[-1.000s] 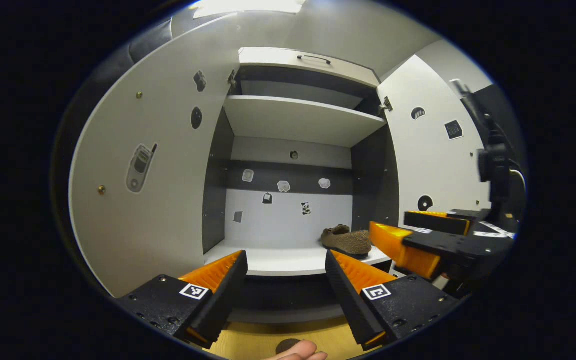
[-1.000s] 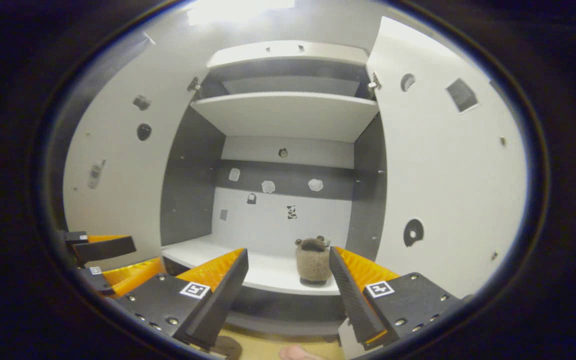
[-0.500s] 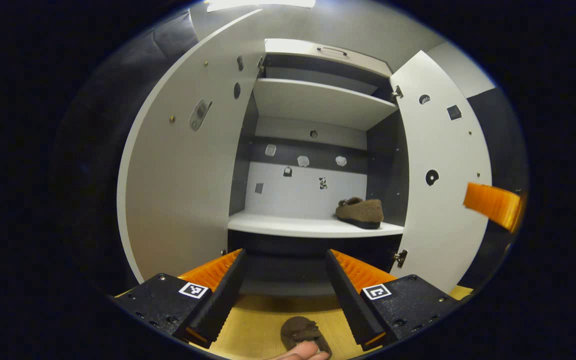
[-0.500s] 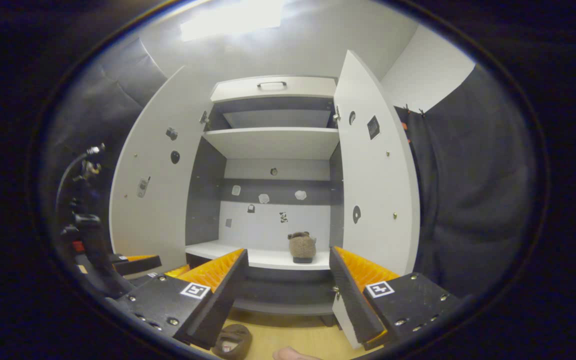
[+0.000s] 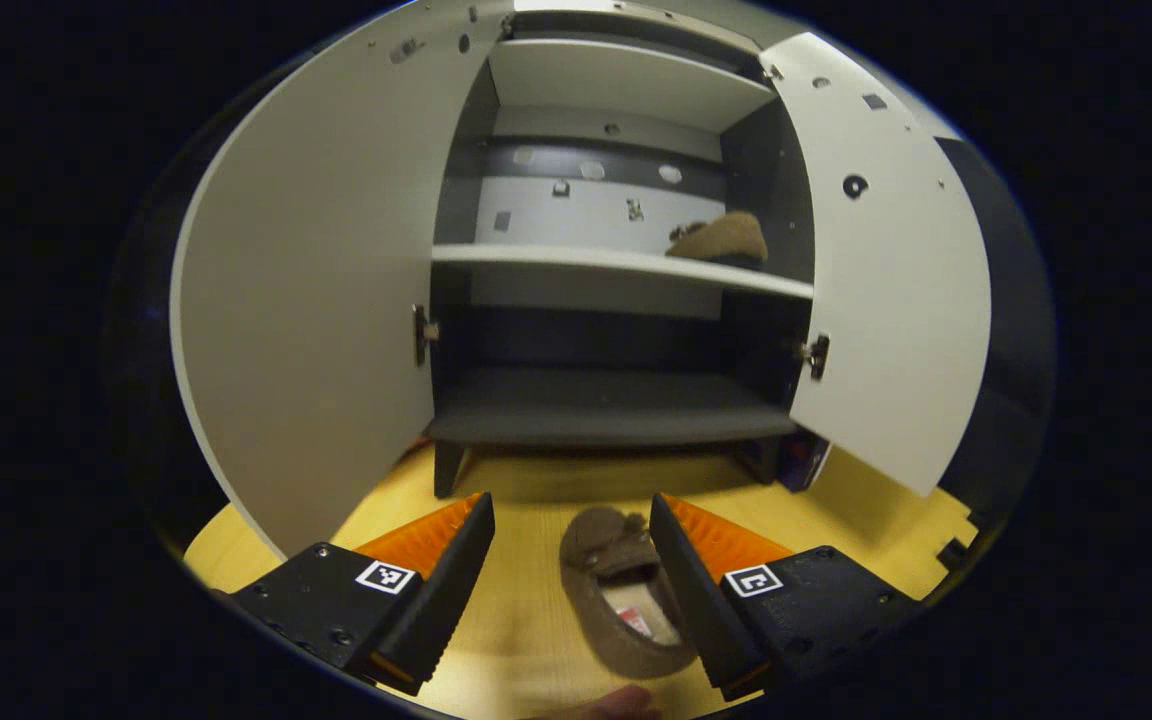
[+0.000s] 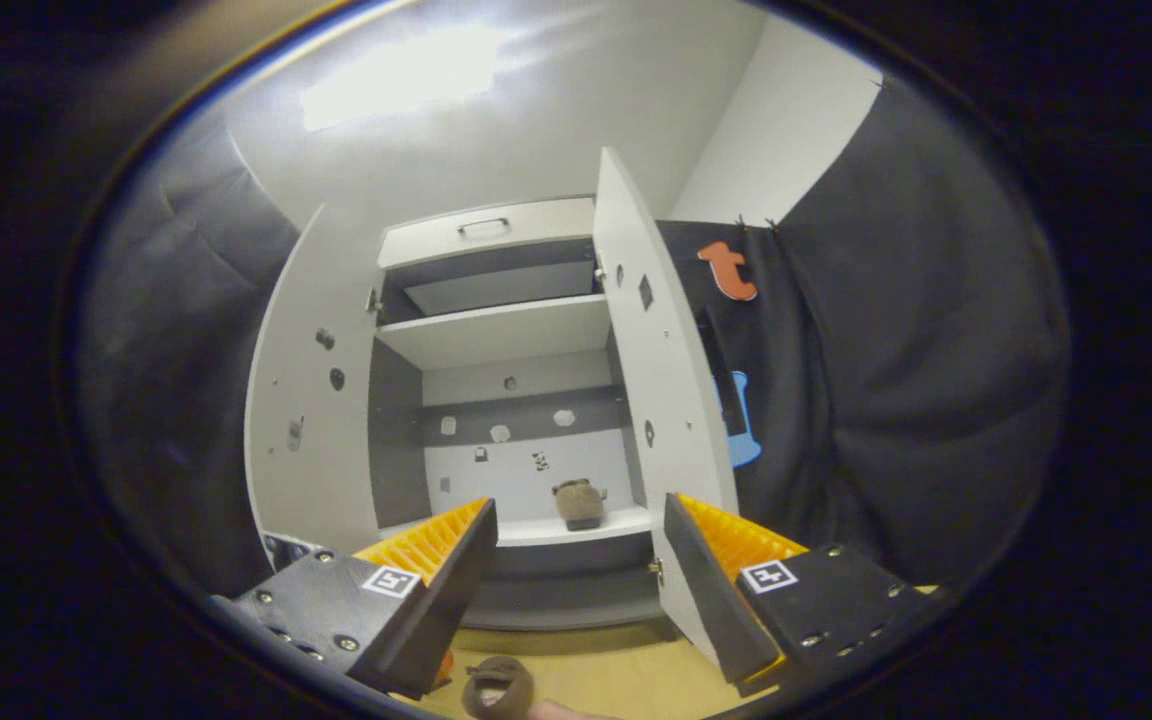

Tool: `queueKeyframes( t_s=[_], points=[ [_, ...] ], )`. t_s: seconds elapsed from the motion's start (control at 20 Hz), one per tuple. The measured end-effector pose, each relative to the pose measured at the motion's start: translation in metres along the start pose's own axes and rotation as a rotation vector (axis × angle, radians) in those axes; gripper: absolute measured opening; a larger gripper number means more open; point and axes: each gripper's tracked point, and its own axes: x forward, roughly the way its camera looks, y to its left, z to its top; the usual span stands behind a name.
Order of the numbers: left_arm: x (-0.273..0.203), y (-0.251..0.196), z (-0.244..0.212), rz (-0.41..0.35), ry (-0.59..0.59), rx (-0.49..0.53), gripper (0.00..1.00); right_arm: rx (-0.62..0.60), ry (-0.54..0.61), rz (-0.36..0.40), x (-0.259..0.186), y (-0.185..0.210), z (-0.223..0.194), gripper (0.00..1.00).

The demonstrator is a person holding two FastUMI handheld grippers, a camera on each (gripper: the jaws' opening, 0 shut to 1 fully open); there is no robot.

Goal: Grab one shoe with the right hand and put it into the shoe cabinet, grab the other shoe with the left hand and put it into the shoe cabinet; then close the right door with the right hand and the left door with the left hand.

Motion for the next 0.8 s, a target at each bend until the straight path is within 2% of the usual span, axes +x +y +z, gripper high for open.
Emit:
queueKeyframes(
  t_s=[0.15,0.3,0.4,0.5,0.55,0.65,0.7,0.75,0.8],
  points=[
    [0.010,-0.005,-0.042,-0.007,0.149,-0.036,0.96,0.021,-0.007,-0.036,-0.003,-0.014,0.010,1.00],
    [0.021,0.006,-0.076,0.038,0.268,-0.044,0.95,0.016,-0.023,-0.022,-0.009,-0.011,0.015,0.97],
    [0.027,0.007,-0.100,0.032,0.363,-0.056,0.91,0.008,-0.022,0.005,-0.011,0.000,0.013,1.00],
    [0.034,-0.009,-0.106,-0.069,0.381,-0.130,0.81,-0.001,-0.013,0.047,-0.012,0.013,0.008,1.00],
    [0.036,-0.016,-0.104,-0.106,0.370,-0.173,0.75,0.008,-0.008,0.067,-0.012,0.020,0.006,1.00],
    [0.038,-0.005,-0.107,-0.071,0.354,-0.162,0.45,0.014,0.011,0.111,-0.011,0.033,-0.001,1.00],
    [0.039,-0.002,-0.105,-0.066,0.341,-0.176,0.20,0.014,0.019,0.123,-0.011,0.037,-0.004,1.00],
    [0.038,-0.001,-0.102,-0.065,0.337,-0.192,0.10,0.012,0.024,0.128,-0.010,0.038,-0.006,1.00],
    [0.035,0.005,-0.101,-0.040,0.338,-0.175,0.04,0.013,0.026,0.125,-0.010,0.037,-0.006,1.00]
  ],
)
